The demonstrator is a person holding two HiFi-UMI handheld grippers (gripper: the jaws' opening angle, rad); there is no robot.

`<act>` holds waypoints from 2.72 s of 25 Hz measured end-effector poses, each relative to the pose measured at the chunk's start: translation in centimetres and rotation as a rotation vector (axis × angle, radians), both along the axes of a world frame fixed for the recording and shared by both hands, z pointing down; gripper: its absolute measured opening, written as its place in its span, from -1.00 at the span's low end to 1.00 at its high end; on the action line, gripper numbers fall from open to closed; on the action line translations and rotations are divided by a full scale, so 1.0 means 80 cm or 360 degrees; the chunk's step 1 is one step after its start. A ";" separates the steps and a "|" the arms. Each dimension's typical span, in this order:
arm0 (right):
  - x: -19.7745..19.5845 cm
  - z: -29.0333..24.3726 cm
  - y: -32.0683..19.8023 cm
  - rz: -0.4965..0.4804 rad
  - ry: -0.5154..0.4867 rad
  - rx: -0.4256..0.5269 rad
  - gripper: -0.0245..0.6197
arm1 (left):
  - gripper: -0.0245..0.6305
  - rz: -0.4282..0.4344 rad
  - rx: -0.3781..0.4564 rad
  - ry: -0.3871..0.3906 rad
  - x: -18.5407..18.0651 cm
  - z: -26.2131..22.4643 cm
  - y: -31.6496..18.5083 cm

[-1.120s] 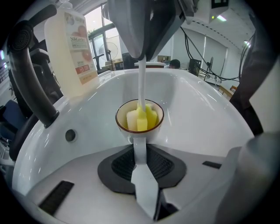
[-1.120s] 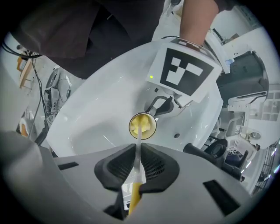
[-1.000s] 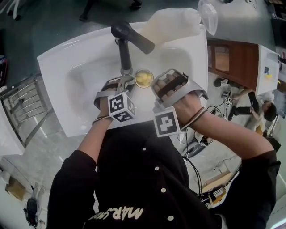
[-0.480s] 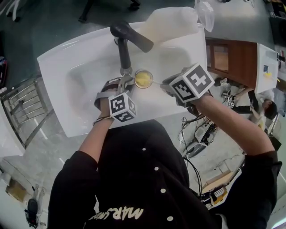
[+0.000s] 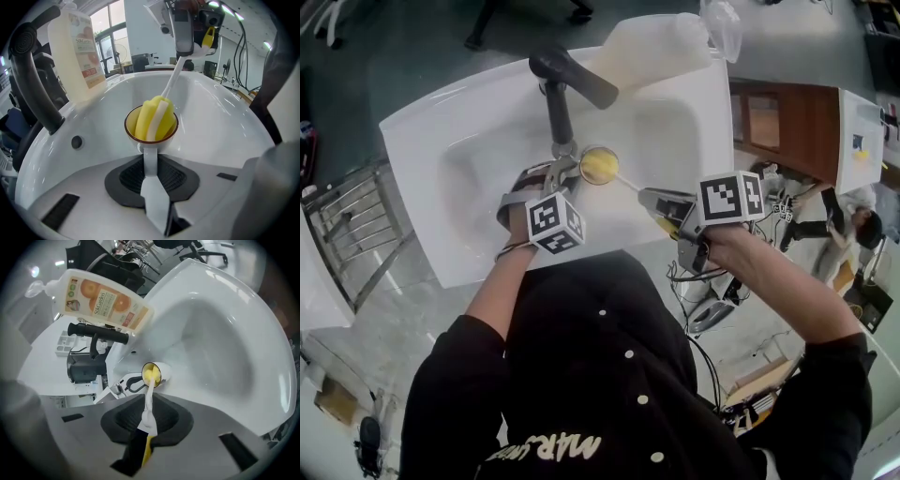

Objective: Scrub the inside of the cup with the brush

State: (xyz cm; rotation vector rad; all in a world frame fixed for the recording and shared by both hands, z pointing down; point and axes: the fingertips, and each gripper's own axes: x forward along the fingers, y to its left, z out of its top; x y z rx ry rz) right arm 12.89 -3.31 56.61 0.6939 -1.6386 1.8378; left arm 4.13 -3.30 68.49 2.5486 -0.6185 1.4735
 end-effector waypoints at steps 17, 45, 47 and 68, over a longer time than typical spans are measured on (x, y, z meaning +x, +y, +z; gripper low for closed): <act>0.024 -0.071 0.021 -0.0207 -0.0079 0.0754 -0.77 | -0.63 -0.0136 -0.0196 0.0048 -0.003 0.005 0.008; 0.017 -0.401 -0.057 0.0102 -0.0405 0.2546 -0.76 | -0.85 -0.0651 0.0572 0.0848 -0.105 -0.402 -0.046; 0.018 -0.413 -0.069 0.0122 -0.0351 0.2592 -0.77 | -0.85 -0.0657 0.0687 0.0886 -0.112 -0.440 -0.048; 0.067 -0.524 -0.114 0.0474 -0.0046 0.2942 -0.77 | -0.85 -0.0917 0.1215 0.1064 -0.174 -0.629 -0.058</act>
